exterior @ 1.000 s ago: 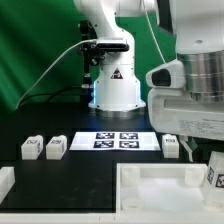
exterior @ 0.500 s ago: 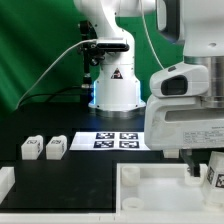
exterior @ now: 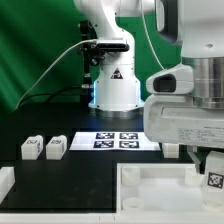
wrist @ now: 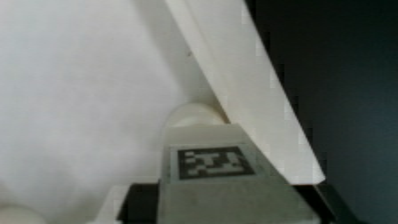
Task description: Assemble one leg
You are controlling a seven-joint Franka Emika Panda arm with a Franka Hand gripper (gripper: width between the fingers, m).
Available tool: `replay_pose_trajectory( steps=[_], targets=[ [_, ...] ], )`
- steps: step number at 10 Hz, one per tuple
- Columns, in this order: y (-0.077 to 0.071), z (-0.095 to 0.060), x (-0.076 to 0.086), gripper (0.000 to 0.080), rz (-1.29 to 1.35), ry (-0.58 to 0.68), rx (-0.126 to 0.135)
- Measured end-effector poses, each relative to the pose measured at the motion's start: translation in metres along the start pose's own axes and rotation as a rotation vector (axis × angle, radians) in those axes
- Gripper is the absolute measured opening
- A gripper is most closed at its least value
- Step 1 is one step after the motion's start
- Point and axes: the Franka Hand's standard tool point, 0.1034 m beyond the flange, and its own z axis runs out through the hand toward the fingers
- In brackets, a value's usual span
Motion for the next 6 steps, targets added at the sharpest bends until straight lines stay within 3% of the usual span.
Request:
replay_pose_trajectory(
  steps=[2,4,5,6],
  targets=[
    [0.0002,0.0016,0.0003,0.0298,0.217,-0.016,0.016],
    [0.0032,0.0018,0.0057,0.0298,0.465,-0.062,0.062],
    [0.0035,0.0029,0.0058,0.0298,0.697,-0.099,0.111],
    [0.0035,0.0029,0.0055,0.0298,0.833,-0.116,0.133]
  ],
)
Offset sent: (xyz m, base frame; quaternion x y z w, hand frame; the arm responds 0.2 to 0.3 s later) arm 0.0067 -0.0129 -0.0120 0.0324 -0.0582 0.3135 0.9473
